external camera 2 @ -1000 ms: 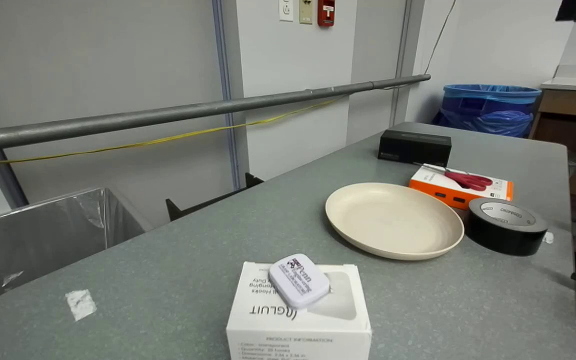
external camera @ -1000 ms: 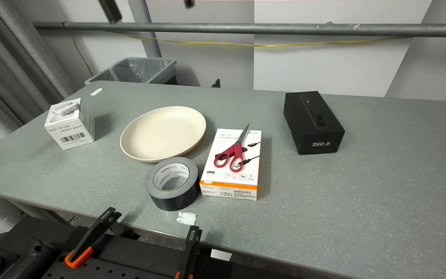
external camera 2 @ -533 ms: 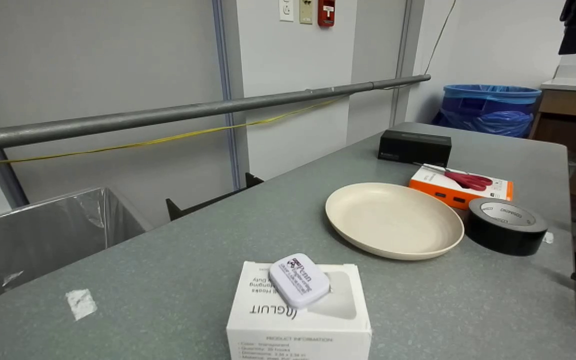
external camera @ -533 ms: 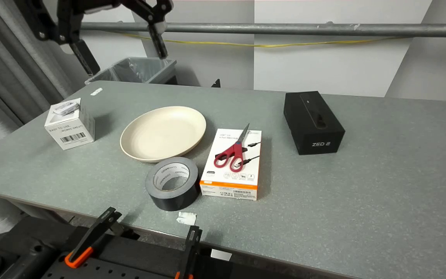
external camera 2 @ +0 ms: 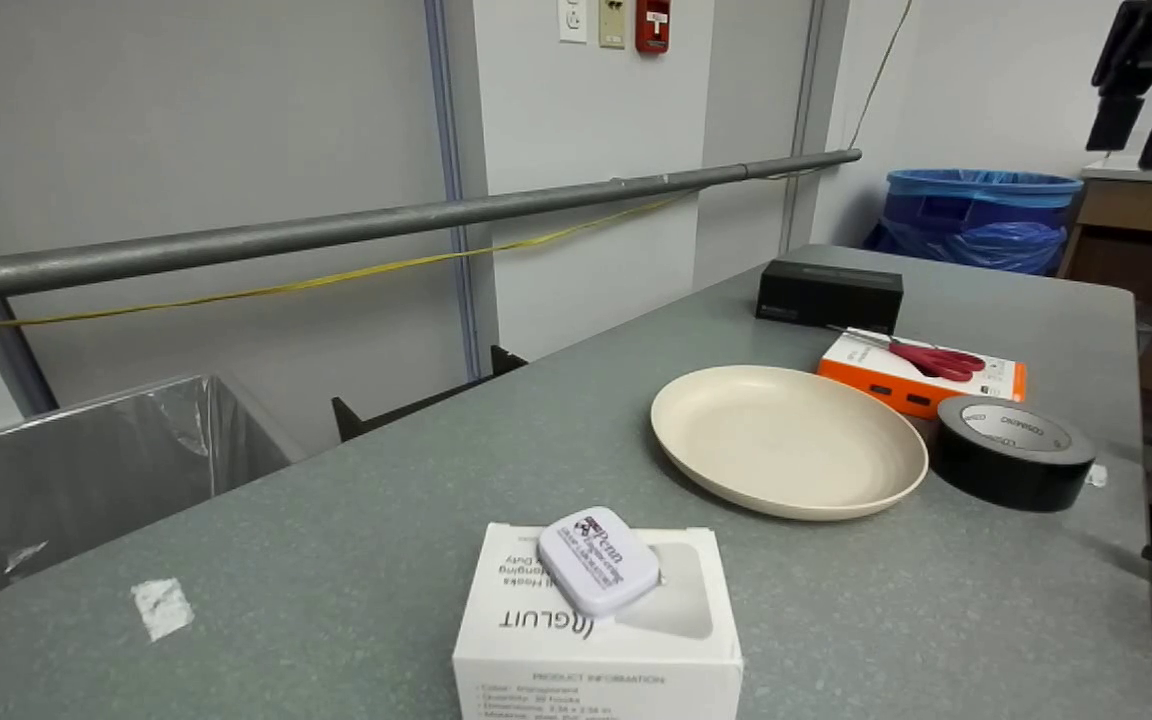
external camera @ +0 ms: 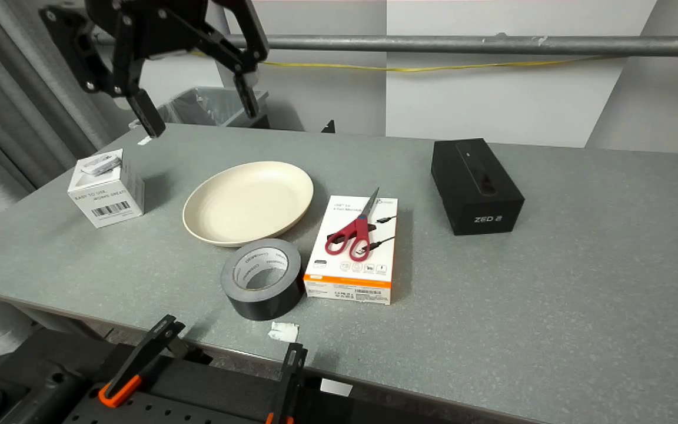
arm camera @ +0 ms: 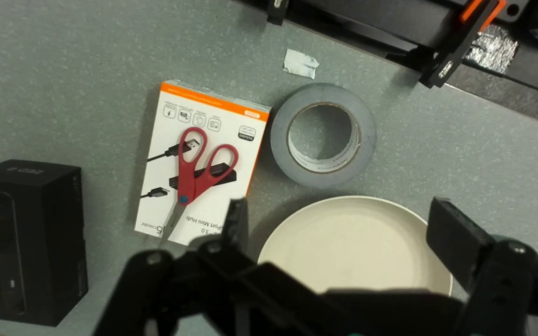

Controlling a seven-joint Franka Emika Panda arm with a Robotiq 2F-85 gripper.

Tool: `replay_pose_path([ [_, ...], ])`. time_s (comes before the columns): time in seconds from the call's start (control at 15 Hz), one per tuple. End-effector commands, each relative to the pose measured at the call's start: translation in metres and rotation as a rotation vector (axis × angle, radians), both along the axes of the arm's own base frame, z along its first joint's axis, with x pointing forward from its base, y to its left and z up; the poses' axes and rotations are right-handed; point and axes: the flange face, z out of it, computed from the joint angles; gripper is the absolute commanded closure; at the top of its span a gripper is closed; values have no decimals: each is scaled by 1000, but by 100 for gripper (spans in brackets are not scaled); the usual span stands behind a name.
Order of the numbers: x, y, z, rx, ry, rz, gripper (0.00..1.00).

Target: Put the masking tape on the plate

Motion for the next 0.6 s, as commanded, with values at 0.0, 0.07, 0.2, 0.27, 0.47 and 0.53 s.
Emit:
replay_pose_path([
  [0.0, 21, 7, -56, 74, 59, -41, 0],
  [0.07, 24, 10, -70, 88, 74, -53, 0],
  [0.2, 29, 18, -101, 116, 108, -71, 0],
  [0.27, 30, 22, -114, 127, 125, -81, 0],
  [0.47, 28, 35, -160, 135, 186, -100, 0],
  [0.53, 26, 39, -169, 141, 201, -108, 0],
])
